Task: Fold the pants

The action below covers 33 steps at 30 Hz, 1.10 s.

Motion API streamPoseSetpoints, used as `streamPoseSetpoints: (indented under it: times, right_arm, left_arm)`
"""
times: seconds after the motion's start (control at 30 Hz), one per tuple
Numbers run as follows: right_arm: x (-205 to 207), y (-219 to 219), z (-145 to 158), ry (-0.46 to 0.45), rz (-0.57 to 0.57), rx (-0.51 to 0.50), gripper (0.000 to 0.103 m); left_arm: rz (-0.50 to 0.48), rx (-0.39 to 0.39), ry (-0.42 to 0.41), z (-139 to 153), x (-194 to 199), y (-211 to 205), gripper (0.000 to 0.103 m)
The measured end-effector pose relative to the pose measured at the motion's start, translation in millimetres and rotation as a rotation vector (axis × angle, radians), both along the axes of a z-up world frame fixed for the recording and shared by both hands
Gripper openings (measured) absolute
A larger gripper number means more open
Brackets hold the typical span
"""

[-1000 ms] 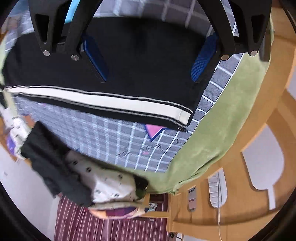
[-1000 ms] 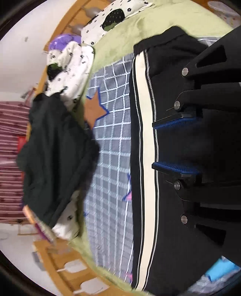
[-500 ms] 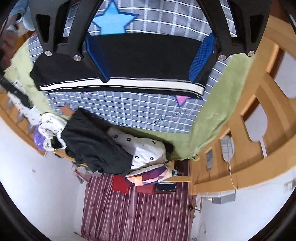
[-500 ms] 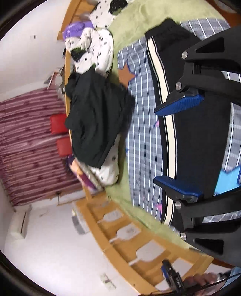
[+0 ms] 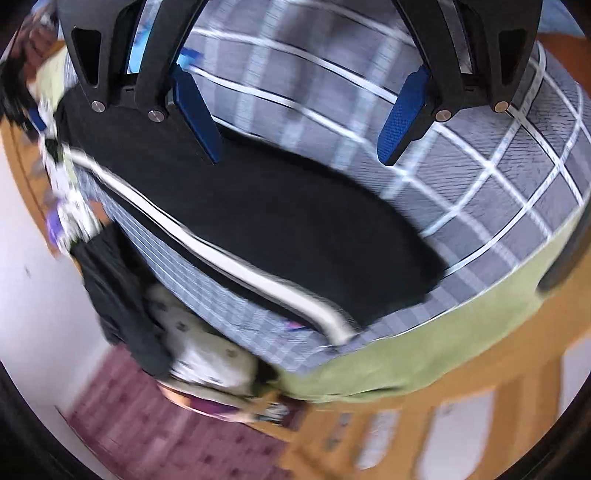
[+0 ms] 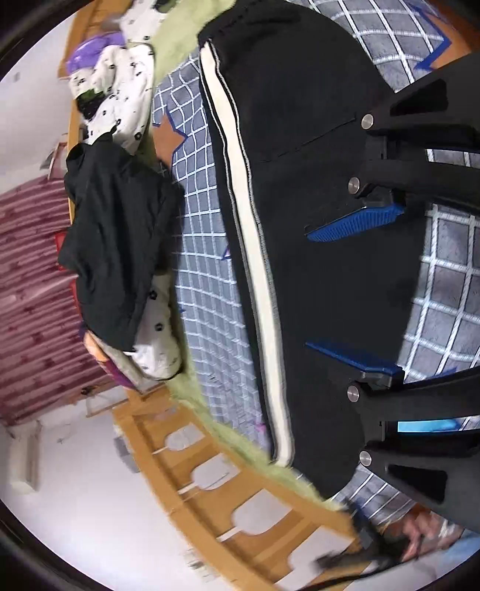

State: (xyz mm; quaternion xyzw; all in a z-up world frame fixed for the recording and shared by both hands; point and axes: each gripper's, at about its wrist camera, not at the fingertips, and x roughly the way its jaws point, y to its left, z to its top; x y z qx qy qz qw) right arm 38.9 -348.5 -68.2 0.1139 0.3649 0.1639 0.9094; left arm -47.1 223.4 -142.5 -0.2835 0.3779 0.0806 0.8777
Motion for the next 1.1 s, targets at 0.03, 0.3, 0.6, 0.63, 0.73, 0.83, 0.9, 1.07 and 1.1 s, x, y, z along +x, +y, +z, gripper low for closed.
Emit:
streamPoseSetpoints:
  times: [0.03,0.3,0.6,0.63,0.73,0.83,0.9,1.07,1.1]
  right_arm:
    - [0.5,-1.9,-0.7,-0.009,0.002,0.011,0.058]
    - [10.3,-1.4,-40.2,0.063,-0.060,-0.190,0.058]
    - [2.9,-18.2,-45.1,0.061,-0.093,-0.207,0.058]
    - [1.1,-19.3,-42.6,0.052,-0.094,-0.207,0.058]
    - [-7.2,-24.6,-34.2,0.013,-0.096,-0.233,0.058]
    - [-18.3,-36.5,-28.9,-0.021,-0.120,-0.258,0.058]
    - [-23.6,-48.1,-27.4,-0.027,-0.126,-0.246,0.058]
    - [-35.9,-85.7,-28.4,-0.044,-0.193,-0.260,0.058]
    - [-37.1,-93.7,-29.1,-0.044,-0.211,-0.260,0.058]
  left_arm:
    - [0.033,-0.014,-0.001,-6.8,0.2,10.8,0.084]
    - [0.086,-0.035,-0.001,-30.1,43.3,58.5,0.084]
    - [0.194,0.048,0.147,-24.0,74.8,63.5,0.022]
    - [0.193,0.050,0.154,-22.3,76.3,63.8,0.020]
    - [0.223,0.144,0.115,2.6,74.1,44.6,0.011]
    - [0.156,0.344,0.064,43.3,82.8,-4.6,0.011]
    - [0.053,0.368,0.012,69.6,93.4,-44.9,0.011]
    - [-0.141,0.421,-0.055,109.2,129.6,-155.1,0.011]
    - [-0.186,0.450,-0.072,112.3,133.7,-183.7,0.011]
